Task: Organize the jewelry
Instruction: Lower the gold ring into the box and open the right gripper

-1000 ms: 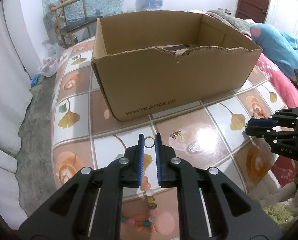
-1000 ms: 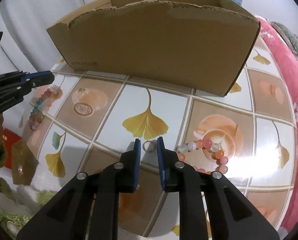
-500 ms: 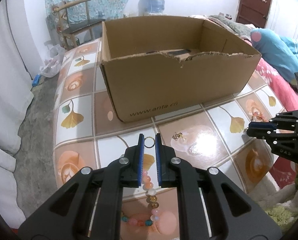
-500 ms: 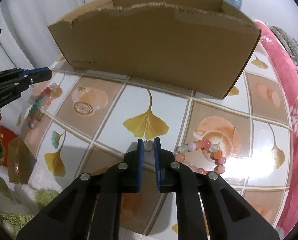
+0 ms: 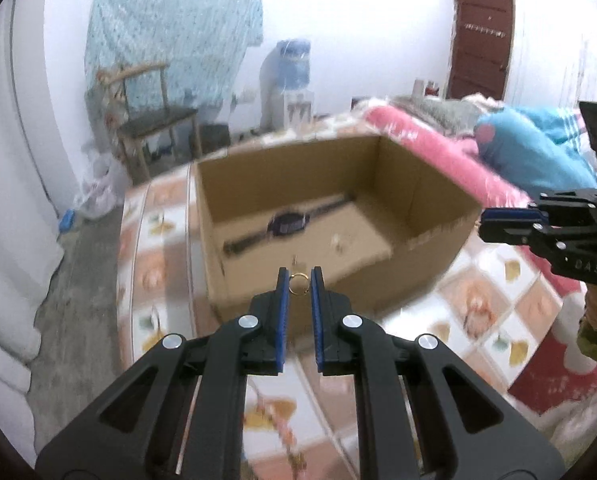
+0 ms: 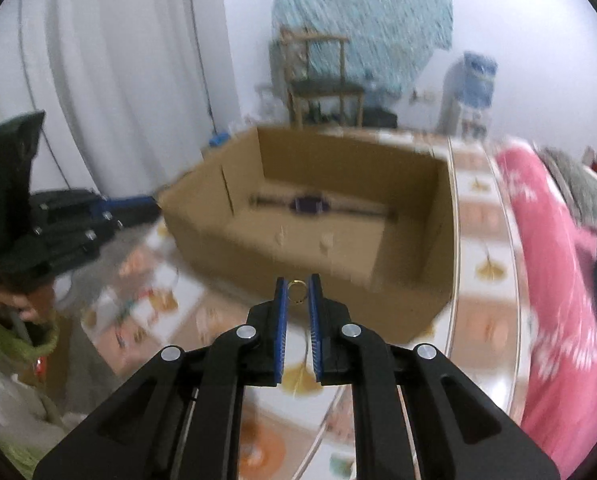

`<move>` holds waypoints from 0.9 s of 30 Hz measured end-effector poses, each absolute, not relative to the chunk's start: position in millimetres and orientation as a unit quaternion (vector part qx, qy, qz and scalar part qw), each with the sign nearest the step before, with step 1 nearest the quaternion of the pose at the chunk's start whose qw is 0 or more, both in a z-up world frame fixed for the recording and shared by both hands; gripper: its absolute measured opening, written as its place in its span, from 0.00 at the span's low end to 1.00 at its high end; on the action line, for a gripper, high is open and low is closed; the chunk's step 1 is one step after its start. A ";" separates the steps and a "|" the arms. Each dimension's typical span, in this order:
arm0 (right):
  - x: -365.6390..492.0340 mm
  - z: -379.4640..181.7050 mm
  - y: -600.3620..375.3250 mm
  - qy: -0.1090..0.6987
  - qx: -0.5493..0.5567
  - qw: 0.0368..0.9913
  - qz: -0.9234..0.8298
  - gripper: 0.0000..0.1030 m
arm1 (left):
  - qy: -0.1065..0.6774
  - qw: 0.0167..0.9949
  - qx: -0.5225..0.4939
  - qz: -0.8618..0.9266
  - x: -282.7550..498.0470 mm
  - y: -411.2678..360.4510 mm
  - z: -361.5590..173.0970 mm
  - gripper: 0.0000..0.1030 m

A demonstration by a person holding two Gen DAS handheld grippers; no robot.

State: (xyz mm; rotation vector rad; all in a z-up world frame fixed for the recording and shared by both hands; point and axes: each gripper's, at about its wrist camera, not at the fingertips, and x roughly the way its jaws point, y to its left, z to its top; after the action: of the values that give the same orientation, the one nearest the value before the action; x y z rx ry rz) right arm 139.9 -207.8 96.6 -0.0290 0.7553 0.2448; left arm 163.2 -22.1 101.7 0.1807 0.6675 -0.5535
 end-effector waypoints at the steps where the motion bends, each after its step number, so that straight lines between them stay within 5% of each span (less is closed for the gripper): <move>1: 152.6 101.5 -208.5 0.364 -0.014 0.923 0.127 0.10 | 0.321 0.903 0.087 -0.271 171.4 -25.7 105.1 0.10; 7: 224.4 99.5 -218.0 0.412 0.025 0.892 0.183 0.10 | 0.382 0.878 0.089 -0.274 241.0 -42.9 94.4 0.10; 16: 345.7 24.5 -217.9 0.586 0.128 0.767 0.228 0.10 | 0.494 0.821 0.113 -0.262 312.0 -64.4 56.6 0.10; 27: 370.3 -13.5 -220.8 0.618 0.178 0.737 0.209 0.11 | 0.505 0.819 0.131 -0.237 318.5 -71.4 52.2 0.11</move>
State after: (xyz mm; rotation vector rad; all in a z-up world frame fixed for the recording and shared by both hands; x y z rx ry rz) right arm 370.3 -220.8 -13.5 0.3899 1.3562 0.4586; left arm 318.5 -71.4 52.2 0.2781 1.0767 -0.5059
